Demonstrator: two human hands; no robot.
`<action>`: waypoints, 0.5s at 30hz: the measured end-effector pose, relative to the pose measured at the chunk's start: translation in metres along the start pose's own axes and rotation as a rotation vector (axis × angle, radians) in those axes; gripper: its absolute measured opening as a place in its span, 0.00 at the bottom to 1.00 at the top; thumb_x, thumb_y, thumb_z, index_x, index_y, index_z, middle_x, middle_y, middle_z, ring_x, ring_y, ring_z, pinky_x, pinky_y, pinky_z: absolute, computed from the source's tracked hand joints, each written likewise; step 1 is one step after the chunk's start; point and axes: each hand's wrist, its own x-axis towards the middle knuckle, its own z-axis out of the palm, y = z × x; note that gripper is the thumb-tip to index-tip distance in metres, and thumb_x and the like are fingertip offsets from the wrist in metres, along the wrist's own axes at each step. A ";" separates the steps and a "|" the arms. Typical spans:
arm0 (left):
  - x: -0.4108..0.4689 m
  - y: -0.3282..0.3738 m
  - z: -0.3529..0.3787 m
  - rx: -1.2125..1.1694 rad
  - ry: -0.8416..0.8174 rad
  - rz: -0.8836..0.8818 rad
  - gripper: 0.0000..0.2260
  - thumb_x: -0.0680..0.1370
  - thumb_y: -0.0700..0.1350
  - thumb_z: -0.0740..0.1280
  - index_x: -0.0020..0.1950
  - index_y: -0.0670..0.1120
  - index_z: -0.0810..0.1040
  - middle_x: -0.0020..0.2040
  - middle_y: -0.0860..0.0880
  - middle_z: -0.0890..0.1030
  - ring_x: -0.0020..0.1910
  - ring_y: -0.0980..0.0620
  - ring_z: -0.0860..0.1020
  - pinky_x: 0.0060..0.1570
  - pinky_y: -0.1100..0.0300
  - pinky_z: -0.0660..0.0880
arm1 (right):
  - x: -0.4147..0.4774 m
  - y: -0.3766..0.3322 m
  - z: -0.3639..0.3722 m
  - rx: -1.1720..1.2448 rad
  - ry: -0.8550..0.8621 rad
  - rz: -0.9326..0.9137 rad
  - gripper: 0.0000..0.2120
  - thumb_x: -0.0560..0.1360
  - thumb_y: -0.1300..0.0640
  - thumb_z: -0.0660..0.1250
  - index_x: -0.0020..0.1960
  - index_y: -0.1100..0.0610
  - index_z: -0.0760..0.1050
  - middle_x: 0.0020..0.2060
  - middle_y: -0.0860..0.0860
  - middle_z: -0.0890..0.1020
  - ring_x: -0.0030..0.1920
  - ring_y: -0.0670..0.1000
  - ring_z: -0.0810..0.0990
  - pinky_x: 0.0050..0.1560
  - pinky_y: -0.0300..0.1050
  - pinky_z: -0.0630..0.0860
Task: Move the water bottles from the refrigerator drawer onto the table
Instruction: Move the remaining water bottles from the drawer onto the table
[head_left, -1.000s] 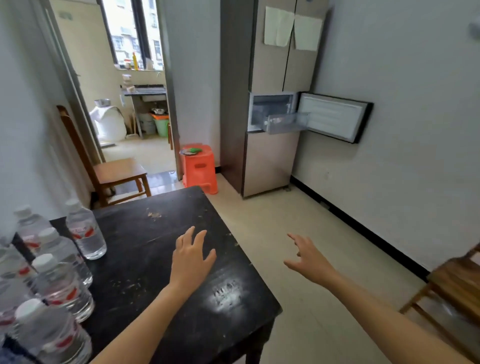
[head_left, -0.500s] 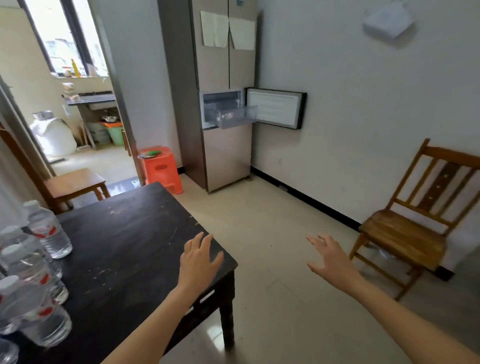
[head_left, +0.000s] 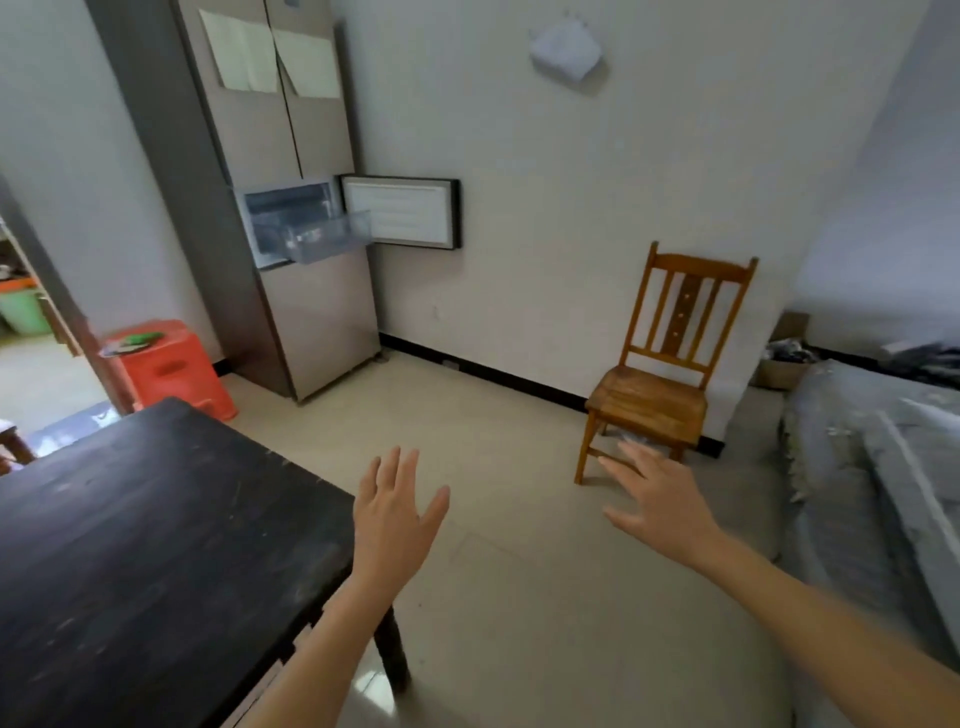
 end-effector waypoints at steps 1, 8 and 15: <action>0.003 0.008 0.002 0.000 0.002 0.023 0.27 0.79 0.56 0.56 0.75 0.47 0.54 0.77 0.47 0.53 0.76 0.47 0.47 0.73 0.53 0.48 | 0.001 0.005 -0.002 -0.006 0.018 -0.007 0.29 0.69 0.42 0.63 0.67 0.53 0.71 0.67 0.59 0.70 0.68 0.60 0.69 0.64 0.59 0.67; 0.049 0.057 0.037 0.033 0.003 0.072 0.27 0.78 0.56 0.57 0.74 0.47 0.55 0.76 0.46 0.54 0.75 0.45 0.49 0.72 0.51 0.51 | 0.022 0.065 -0.017 0.064 0.040 0.018 0.30 0.73 0.41 0.59 0.71 0.52 0.63 0.72 0.56 0.62 0.74 0.56 0.57 0.70 0.53 0.56; 0.114 0.132 0.111 0.051 -0.020 0.008 0.27 0.78 0.55 0.58 0.74 0.46 0.57 0.76 0.47 0.56 0.75 0.46 0.50 0.71 0.51 0.53 | 0.064 0.170 -0.028 0.066 0.000 0.024 0.30 0.75 0.39 0.57 0.73 0.48 0.57 0.75 0.52 0.54 0.75 0.54 0.50 0.72 0.51 0.50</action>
